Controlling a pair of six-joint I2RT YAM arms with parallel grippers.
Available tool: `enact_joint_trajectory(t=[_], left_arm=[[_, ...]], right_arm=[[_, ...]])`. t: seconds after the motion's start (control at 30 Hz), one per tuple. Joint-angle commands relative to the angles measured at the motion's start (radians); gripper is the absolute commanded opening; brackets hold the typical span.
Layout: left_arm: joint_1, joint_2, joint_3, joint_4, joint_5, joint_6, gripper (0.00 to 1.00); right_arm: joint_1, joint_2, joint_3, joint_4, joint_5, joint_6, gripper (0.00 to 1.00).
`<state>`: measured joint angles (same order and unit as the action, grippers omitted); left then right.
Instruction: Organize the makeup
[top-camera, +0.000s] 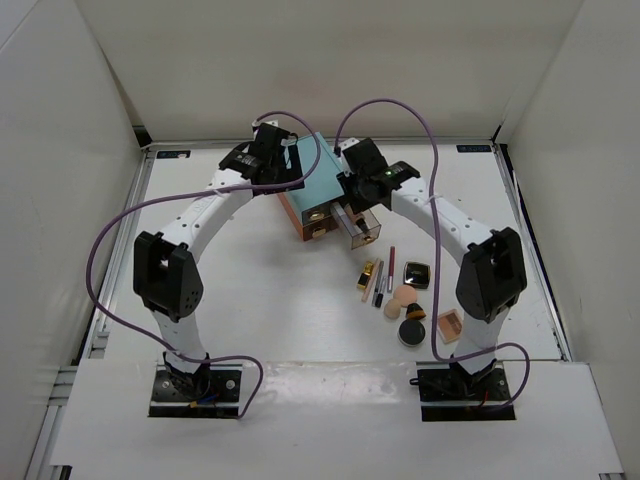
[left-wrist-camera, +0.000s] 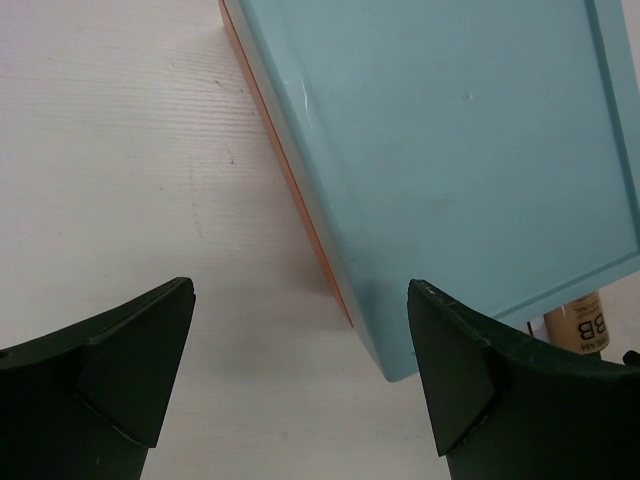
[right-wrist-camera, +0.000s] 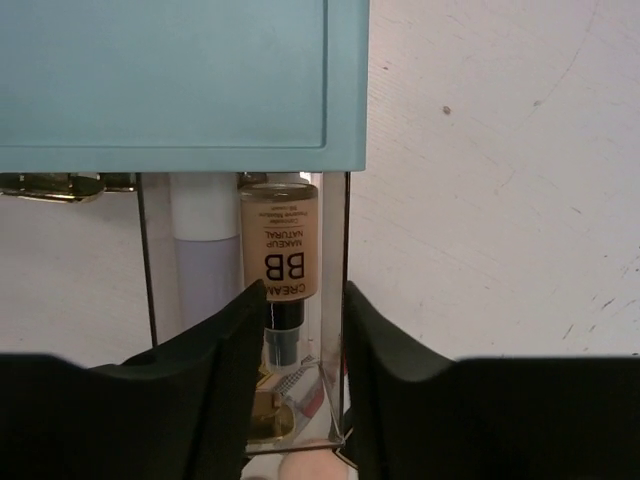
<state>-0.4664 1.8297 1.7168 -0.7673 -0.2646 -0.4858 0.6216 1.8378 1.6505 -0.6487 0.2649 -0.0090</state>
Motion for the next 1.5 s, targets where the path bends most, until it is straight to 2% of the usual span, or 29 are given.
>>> enact_joint_trajectory(t=[0.0, 0.1, 0.2, 0.33, 0.43, 0.5, 0.63, 0.87, 1.0, 1.07, 1.23, 1.3, 1.47], left_arm=[[0.003, -0.007, 0.050, 0.000, 0.022, 0.016, 0.98], [0.003, 0.011, 0.060, 0.016, 0.022, 0.024, 0.98], [0.006, 0.048, 0.082, 0.025, 0.031, 0.029, 0.98], [0.006, 0.091, 0.110, 0.031, 0.038, 0.032, 0.95], [0.009, 0.118, 0.109, 0.031, 0.044, 0.023, 0.82], [0.009, 0.134, 0.109, 0.031, 0.056, 0.015, 0.69], [0.012, 0.170, 0.102, 0.028, 0.088, 0.012, 0.49], [0.011, 0.158, 0.050, 0.022, 0.074, 0.004, 0.47], [0.011, 0.149, 0.032, 0.031, 0.082, 0.000, 0.47], [0.011, 0.149, 0.023, 0.033, 0.091, -0.004, 0.47], [0.011, 0.149, 0.017, 0.037, 0.116, -0.007, 0.43], [0.011, 0.152, 0.017, 0.037, 0.120, -0.008, 0.43], [0.012, 0.146, 0.018, 0.033, 0.122, -0.005, 0.42]], right_arm=[[-0.002, -0.074, 0.012, 0.011, -0.032, 0.004, 0.38], [-0.002, -0.120, -0.015, 0.020, -0.023, 0.052, 0.36], [-0.008, -0.202, -0.086, 0.041, -0.013, 0.070, 0.37], [-0.014, -0.362, -0.274, 0.072, -0.078, 0.092, 0.40], [-0.017, -0.463, -0.419, 0.087, -0.111, 0.101, 0.40], [-0.014, -0.524, -0.481, 0.084, -0.130, 0.119, 0.39], [-0.014, -0.568, -0.622, 0.096, -0.222, 0.113, 0.30], [-0.014, -0.427, -0.627, 0.293, -0.277, 0.107, 0.27], [-0.020, -0.322, -0.549, 0.477, -0.161, 0.125, 0.25], [-0.020, -0.267, -0.537, 0.593, -0.148, 0.129, 0.25], [-0.023, -0.145, -0.460, 0.754, -0.087, 0.162, 0.25], [-0.023, -0.120, -0.443, 0.813, -0.075, 0.156, 0.27], [-0.023, -0.064, -0.377, 0.808, -0.072, 0.150, 0.39]])
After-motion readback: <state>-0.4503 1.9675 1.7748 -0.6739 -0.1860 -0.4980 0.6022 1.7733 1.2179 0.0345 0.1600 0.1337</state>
